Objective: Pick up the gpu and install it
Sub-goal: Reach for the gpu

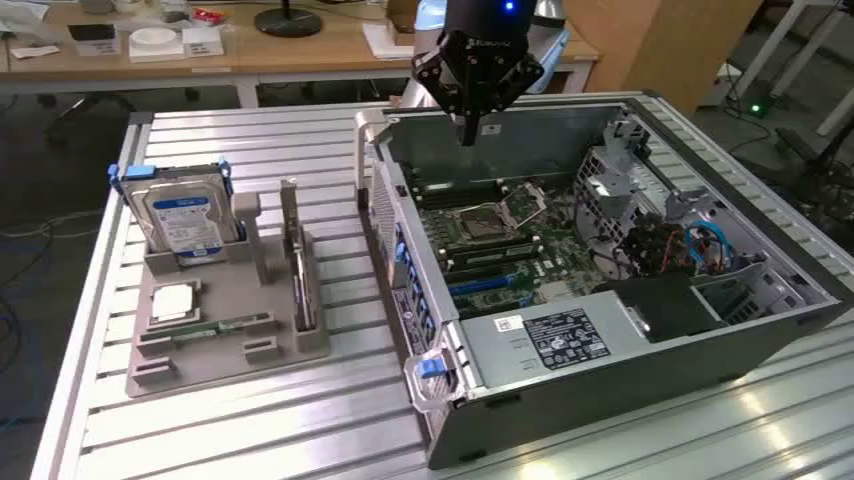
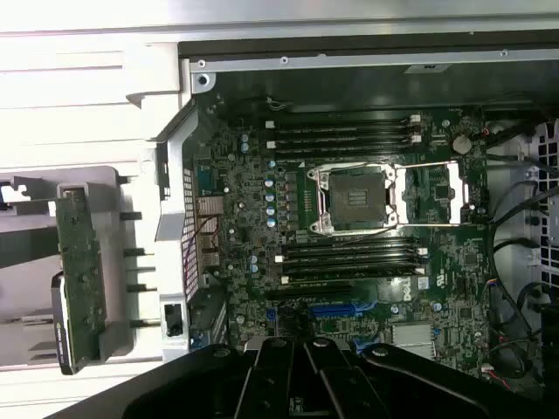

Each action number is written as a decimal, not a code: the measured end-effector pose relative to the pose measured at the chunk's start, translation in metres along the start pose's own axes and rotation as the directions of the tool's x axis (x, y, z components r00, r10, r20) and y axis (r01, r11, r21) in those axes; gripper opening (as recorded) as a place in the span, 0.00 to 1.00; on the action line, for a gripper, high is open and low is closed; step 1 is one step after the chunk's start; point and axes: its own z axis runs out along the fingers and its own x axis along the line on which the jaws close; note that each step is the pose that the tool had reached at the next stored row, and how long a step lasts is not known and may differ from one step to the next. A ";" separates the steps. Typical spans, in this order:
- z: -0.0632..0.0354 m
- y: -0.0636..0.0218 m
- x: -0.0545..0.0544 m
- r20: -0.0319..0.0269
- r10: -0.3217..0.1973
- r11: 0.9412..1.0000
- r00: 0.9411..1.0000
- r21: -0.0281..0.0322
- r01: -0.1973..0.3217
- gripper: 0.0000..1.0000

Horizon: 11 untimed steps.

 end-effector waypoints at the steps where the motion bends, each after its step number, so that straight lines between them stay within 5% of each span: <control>1: 0.0000 0.0000 0.000 0.000 0.000 1.000 1.000 0.000 0.000 0.10; 11: 0.0000 -0.0001 0.001 0.000 0.000 1.000 1.000 0.000 0.000 0.10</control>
